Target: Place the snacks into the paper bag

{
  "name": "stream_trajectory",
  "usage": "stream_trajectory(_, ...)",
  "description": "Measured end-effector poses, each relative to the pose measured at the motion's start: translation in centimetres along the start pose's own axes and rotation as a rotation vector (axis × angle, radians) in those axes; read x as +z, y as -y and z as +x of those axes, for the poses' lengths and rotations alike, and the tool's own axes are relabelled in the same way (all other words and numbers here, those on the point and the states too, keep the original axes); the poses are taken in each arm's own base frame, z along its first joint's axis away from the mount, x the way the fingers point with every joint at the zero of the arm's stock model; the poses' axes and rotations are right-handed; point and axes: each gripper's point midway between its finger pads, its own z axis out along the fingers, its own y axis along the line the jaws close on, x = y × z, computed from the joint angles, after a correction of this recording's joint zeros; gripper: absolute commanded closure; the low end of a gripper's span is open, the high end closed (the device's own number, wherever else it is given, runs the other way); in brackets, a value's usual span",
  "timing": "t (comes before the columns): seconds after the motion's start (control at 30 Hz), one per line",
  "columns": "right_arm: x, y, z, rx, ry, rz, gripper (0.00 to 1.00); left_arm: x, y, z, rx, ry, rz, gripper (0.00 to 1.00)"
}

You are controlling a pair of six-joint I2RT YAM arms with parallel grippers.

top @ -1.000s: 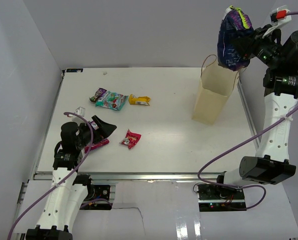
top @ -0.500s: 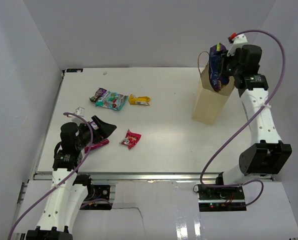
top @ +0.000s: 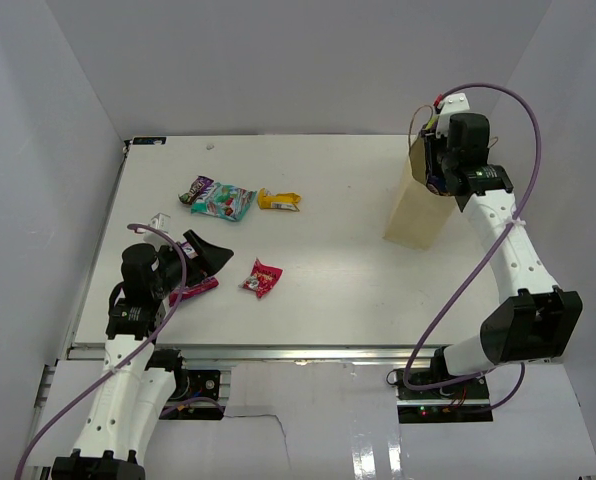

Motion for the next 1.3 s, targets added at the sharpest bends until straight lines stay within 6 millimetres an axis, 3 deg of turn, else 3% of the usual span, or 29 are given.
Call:
stream_trajectory(0.07,0.1,0.3,0.5,-0.009,-0.014,0.019,0.92,0.0,0.0,0.0,0.000,-0.001,0.000,0.02)
stream_trajectory(0.17,0.5,0.3,1.0,-0.025,-0.033,0.023,0.70,0.1,0.0,0.0,0.000,-0.001,0.000,0.02)
stream_trajectory(0.2,0.8,0.2,1.1,-0.027,-0.039,0.021,0.53,0.1,0.0,0.0,0.000,-0.001,0.000,0.02)
stream_trajectory(0.23,1.1,0.1,1.4,-0.032,-0.047,0.019,0.42,0.1,0.0,0.0,0.000,-0.001,0.000,0.02)
stream_trajectory(0.3,1.6,-0.1,1.4,-0.040,-0.049,0.009,0.29,0.1,0.0,0.0,0.000,-0.001,0.000,0.02)
stream_trajectory(0.4,1.7,-0.4,0.4,-0.047,-0.026,-0.016,0.26,0.1,0.0,0.0,0.000,-0.001,0.000,0.02)
stream_trajectory(0.6,0.2,-1.2,-4.1,-0.044,0.101,-0.100,0.22,0.2,-0.1,0.0,-0.001,-0.003,-0.002,0.02)
stream_trajectory(0.73,-3.7,-3.7,-6.6,-0.177,0.235,-0.313,0.22,0.4,-0.5,0.1,-0.007,-0.010,-0.017,0.02)
stream_trajectory(0.83,-10.0,-7.3,-8.4,-0.375,0.412,-0.582,0.15,0.2,-2.2,-0.3,-0.045,0.007,-0.137,0.04)
stream_trajectory(0.93,-15.4,-12.1,-8.3,-0.551,0.524,-0.854,0.16,-0.6,-5.5,-1.3,-0.151,0.051,-0.380,0.05)
stream_trajectory(1.0,-17.6,-16.1,-6.3,-0.610,0.539,-1.034,0.15,-1.3,-7.9,-1.7,-0.237,0.069,-0.567,0.05)
stream_trajectory(1.07,-17.7,-19.2,-2.6,-0.609,0.474,-1.153,0.11,-1.8,-10.2,-1.5,-0.300,0.059,-0.741,0.04)
stream_trajectory(1.2,-14.0,-22.3,6.9,-0.536,0.139,-1.225,0.09,-2.3,-14.7,0.4,-0.327,-0.037,-1.030,0.02)
stream_trajectory(1.3,-12.2,-22.7,10.0,-0.493,-0.008,-1.195,0.09,-2.6,-17.3,1.1,-0.283,-0.111,-1.192,0.02)
